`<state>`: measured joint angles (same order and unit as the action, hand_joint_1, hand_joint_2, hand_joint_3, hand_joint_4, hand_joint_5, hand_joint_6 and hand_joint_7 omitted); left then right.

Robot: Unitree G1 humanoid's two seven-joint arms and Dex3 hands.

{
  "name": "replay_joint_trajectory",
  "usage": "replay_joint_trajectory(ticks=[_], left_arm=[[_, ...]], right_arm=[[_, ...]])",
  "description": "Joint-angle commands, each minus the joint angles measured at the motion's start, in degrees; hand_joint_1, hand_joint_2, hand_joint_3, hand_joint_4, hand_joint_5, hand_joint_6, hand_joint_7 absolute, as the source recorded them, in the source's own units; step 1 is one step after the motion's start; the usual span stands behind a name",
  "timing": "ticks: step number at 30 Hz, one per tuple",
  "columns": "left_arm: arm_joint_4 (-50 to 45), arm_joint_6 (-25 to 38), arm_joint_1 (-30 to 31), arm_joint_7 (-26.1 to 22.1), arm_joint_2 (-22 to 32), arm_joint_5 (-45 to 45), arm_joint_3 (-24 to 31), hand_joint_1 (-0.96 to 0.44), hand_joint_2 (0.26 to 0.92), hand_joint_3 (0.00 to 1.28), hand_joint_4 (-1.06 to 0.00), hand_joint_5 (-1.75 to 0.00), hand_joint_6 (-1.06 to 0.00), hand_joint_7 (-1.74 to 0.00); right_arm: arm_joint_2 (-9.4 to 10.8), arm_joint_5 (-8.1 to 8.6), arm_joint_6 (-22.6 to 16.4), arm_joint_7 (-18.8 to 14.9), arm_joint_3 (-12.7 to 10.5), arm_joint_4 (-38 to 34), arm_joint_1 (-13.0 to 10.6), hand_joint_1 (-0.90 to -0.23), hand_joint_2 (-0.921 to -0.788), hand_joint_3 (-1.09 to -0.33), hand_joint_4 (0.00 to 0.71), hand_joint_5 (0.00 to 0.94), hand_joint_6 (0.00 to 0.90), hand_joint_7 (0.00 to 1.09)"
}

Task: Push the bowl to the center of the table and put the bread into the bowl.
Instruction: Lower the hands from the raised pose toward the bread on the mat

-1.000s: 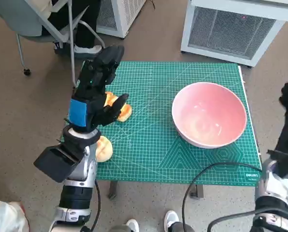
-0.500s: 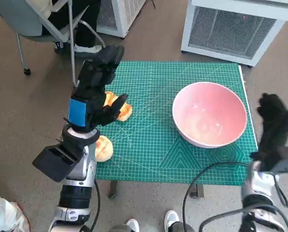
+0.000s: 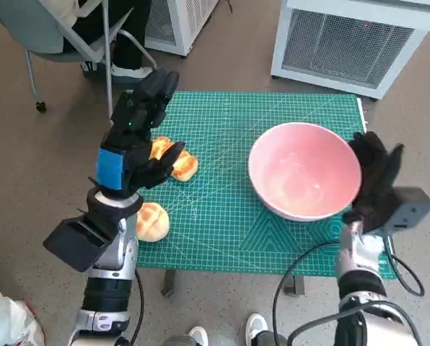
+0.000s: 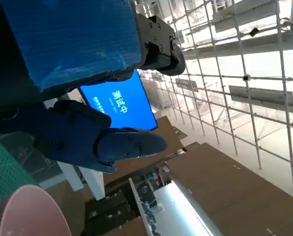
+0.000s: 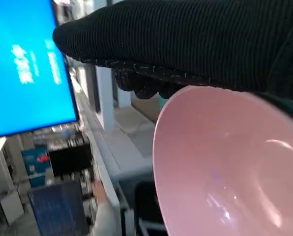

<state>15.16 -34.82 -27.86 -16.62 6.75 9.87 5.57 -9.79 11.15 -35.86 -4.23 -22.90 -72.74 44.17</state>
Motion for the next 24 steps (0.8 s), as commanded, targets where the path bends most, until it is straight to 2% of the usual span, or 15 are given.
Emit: replay_joint_trajectory(ticks=[1,3,5,16,24], left_arm=[[-1.39,0.34,1.03,-0.08,0.79,0.63,0.51,-0.53,0.921,0.36,-0.32,0.0,-0.25,-0.34],[-2.08,0.46,1.89,0.04,1.28,0.84,1.06,-0.54,0.921,0.35,-0.31,0.0,-0.27,-0.29],[-2.64,0.61,2.44,0.26,1.46,0.84,1.32,-0.54,0.921,0.35,-0.3,0.0,-0.29,-0.25],[-4.24,1.49,4.0,1.29,1.71,0.73,2.28,-0.55,0.921,0.34,-0.3,0.0,-0.32,-0.2],[-4.77,2.03,4.64,2.3,1.92,0.1,2.55,-0.53,0.921,0.34,-0.3,0.0,-0.33,-0.18]], right_arm=[[1.04,-0.28,1.94,0.21,0.29,-1.34,0.22,-0.479,-0.921,-0.874,0.212,0.009,0.079,0.47],[1.8,-1.69,3.05,1.35,1.58,-1.78,1.96,-0.474,-0.921,-0.883,0.21,0.007,0.074,0.46],[2.25,-2.33,3.61,2.04,2.26,-1.98,2.96,-0.473,-0.921,-0.891,0.209,0.006,0.07,0.46],[4.35,-3.22,7.3,4.11,3.13,-2.77,7.36,-0.467,-0.921,-0.91,0.207,0.003,0.049,0.44],[5.07,-3.68,10.26,4.97,3.95,-3.09,9.32,-0.45,-0.921,-0.922,0.209,0.003,0.057,0.44]])
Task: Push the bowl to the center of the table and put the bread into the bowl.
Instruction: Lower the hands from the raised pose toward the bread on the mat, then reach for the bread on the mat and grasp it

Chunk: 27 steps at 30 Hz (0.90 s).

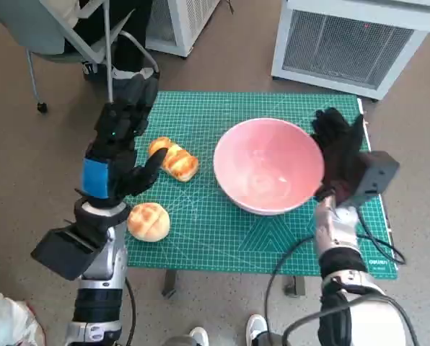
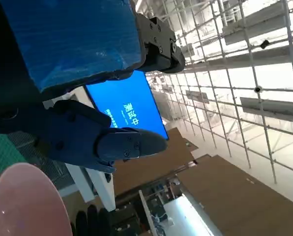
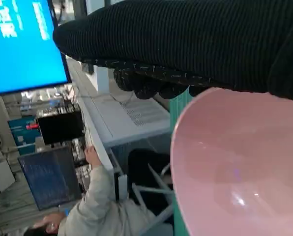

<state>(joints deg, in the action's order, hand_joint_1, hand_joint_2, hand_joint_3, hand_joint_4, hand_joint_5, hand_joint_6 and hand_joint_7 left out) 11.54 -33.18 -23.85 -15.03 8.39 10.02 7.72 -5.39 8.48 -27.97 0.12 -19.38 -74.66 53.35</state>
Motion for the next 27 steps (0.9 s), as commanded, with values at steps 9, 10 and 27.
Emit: replay_joint_trajectory(ticks=[9,10,27], left_arm=[[-0.11,0.14,0.19,1.51,3.61,-3.89,0.88,-0.53,0.921,0.35,-0.29,0.0,-0.33,-0.16],[0.81,-0.29,-0.21,1.24,5.17,-5.26,1.0,-0.52,0.921,0.35,-0.29,0.0,-0.33,-0.16],[25.99,-7.62,-17.89,-10.57,26.86,-18.59,-6.05,-0.49,0.921,0.22,-0.26,0.0,-0.33,-0.1]], right_arm=[[-1.64,-2.25,0.05,0.06,1.25,0.41,1.03,-0.472,-0.921,-0.917,0.209,0.002,0.069,0.42],[-1.97,-2.42,-0.97,0.01,1.36,0.85,1.12,-0.473,-0.921,-0.916,0.209,0.002,0.07,0.42],[-4.3,4.02,-22.42,-18.4,5.04,23.77,-4.1,-0.56,-0.921,-0.854,0.243,0.021,0.095,0.46]])
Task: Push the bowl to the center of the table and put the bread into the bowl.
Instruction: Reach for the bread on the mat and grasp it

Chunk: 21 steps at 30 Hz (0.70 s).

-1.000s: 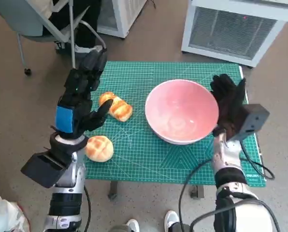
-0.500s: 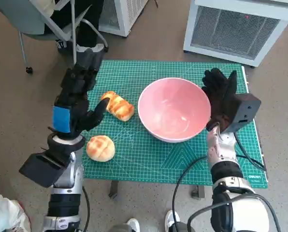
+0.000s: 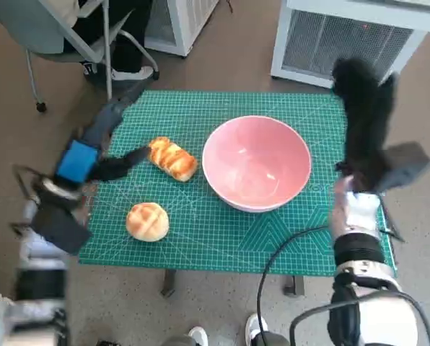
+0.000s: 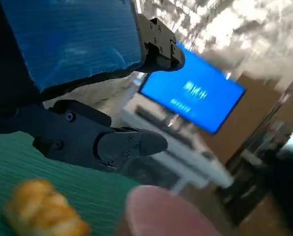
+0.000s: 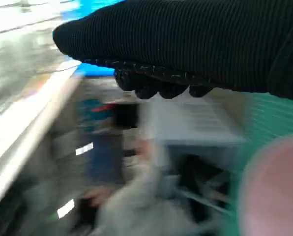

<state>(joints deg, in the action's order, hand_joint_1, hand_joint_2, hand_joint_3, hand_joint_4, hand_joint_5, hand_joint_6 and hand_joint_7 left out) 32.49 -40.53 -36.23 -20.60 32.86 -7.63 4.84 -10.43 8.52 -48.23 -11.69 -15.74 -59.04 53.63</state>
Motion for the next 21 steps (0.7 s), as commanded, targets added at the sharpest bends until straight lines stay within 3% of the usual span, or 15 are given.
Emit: replay_joint_trajectory(ticks=[1,6,11,15,21], left_arm=[[6.16,0.73,-6.86,-7.05,2.75,-0.77,-4.03,-0.48,0.921,0.19,-0.27,0.0,-0.34,-0.1],[12.21,2.96,-13.37,-12.16,3.8,-4.31,-8.71,-0.41,0.903,0.04,-0.28,0.0,-0.38,-0.08],[18.15,3.99,-18.69,-13.52,4.19,-9.77,-13.46,-0.36,0.832,0.01,-0.29,0.0,-0.43,-0.08],[23.0,6.26,-22.89,-14.77,3.45,-13.98,-17.46,-0.31,0.799,0.0,-0.29,0.0,-0.44,-0.07],[28.48,11.45,-27.86,-14.21,1.11,-21.54,-24.13,-0.24,0.776,0.0,-0.27,0.0,-0.42,-0.04]], right_arm=[[0.83,5.58,-2.33,-8.59,2.07,11.7,-5.5,-0.568,-0.921,-0.838,0.257,0.026,0.107,0.47],[-0.01,10.3,-3.02,-15.55,5.27,24.26,-9.94,-0.588,-0.921,-0.778,0.305,0.024,0.104,0.57],[-1.3,12.65,-1.03,-19.05,6.78,31.22,-12.6,-0.594,-0.921,-0.763,0.32,0.019,0.083,0.64],[-1.54,12.72,0.65,-19.11,7.13,35.46,-14.7,-0.601,-0.921,-0.757,0.318,0.012,0.059,0.69],[-1.22,9.57,1.72,-16.21,6.95,40.08,-17.2,-0.604,-0.921,-0.756,0.308,0.004,0.044,0.72]])
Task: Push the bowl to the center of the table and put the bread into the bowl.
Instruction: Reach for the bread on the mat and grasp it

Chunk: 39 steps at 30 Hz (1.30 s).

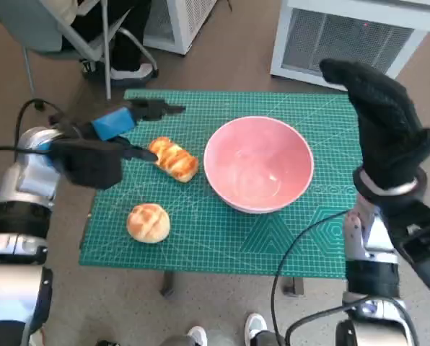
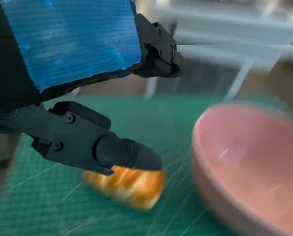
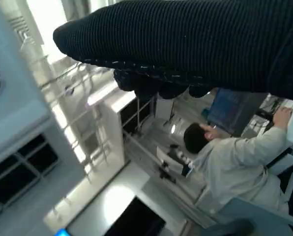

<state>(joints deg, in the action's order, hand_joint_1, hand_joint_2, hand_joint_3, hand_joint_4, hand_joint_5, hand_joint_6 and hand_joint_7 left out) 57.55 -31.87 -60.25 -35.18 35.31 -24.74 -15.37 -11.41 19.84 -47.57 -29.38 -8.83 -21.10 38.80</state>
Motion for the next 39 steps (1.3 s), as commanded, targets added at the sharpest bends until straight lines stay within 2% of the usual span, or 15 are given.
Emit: replay_joint_trajectory(ticks=[1,7,18,31,36,38,39], left_arm=[[4.41,3.47,-4.52,1.08,-1.9,-5.89,-5.18,-0.24,0.775,0.0,-0.26,0.0,-0.42,-0.04],[9.16,5.34,-7.0,4.35,-4.5,-10.73,-9.63,-0.21,0.77,0.0,-0.25,0.0,-0.41,-0.02],[14.51,8.35,-8.3,8.25,-8.53,-13.56,-13.15,-0.22,0.769,0.0,-0.24,0.0,-0.4,-0.01],[16.95,11.77,-6.86,12.49,-12.34,-16.11,-16.31,-0.21,0.775,0.0,-0.3,-0.02,-0.46,-0.03],[17.4,10.65,-5.23,16.47,-13.33,-17.38,-17.88,-0.19,0.806,0.01,-0.47,-0.04,-0.54,-0.05],[17.55,9.74,-4.56,18.51,-13.43,-17.96,-18.65,-0.14,0.856,0.02,-0.64,-0.08,-0.66,-0.1],[17.63,9.41,-4.37,19.18,-13.4,-18.1,-18.89,-0.19,0.869,0.04,-0.69,-0.1,-0.65,-0.34]], right_arm=[[-0.22,-2.01,1.09,1.8,-0.02,2.48,-2.64,-0.603,-0.921,-0.756,0.307,0.004,0.043,0.72],[-0.25,-3.24,0.66,3.13,-0.27,2.78,-3.32,-0.592,-0.921,-0.761,0.303,0.002,0.032,0.74],[-0.53,-4.88,-0.13,4.87,-0.43,2.95,-4.1,-0.596,-0.921,-0.765,0.293,0.0,0.007,0.76],[-0.46,-5.93,-1.05,6.36,-0.24,2.36,-4.43,-0.596,-0.921,-0.769,0.293,0.0,-0.001,0.76],[-0.29,-6.26,-1.0,6.92,-0.07,2.74,-4.85,-0.596,-0.921,-0.772,0.293,0.0,-0.001,0.75],[-0.13,-6.26,-0.84,7.08,0.06,2.9,-4.98,-0.597,-0.921,-0.773,0.293,0.0,-0.001,0.75],[-0.07,-6.29,-0.76,7.16,0.13,2.99,-5.04,-0.598,-0.921,-0.773,0.293,0.0,-0.001,0.75]])
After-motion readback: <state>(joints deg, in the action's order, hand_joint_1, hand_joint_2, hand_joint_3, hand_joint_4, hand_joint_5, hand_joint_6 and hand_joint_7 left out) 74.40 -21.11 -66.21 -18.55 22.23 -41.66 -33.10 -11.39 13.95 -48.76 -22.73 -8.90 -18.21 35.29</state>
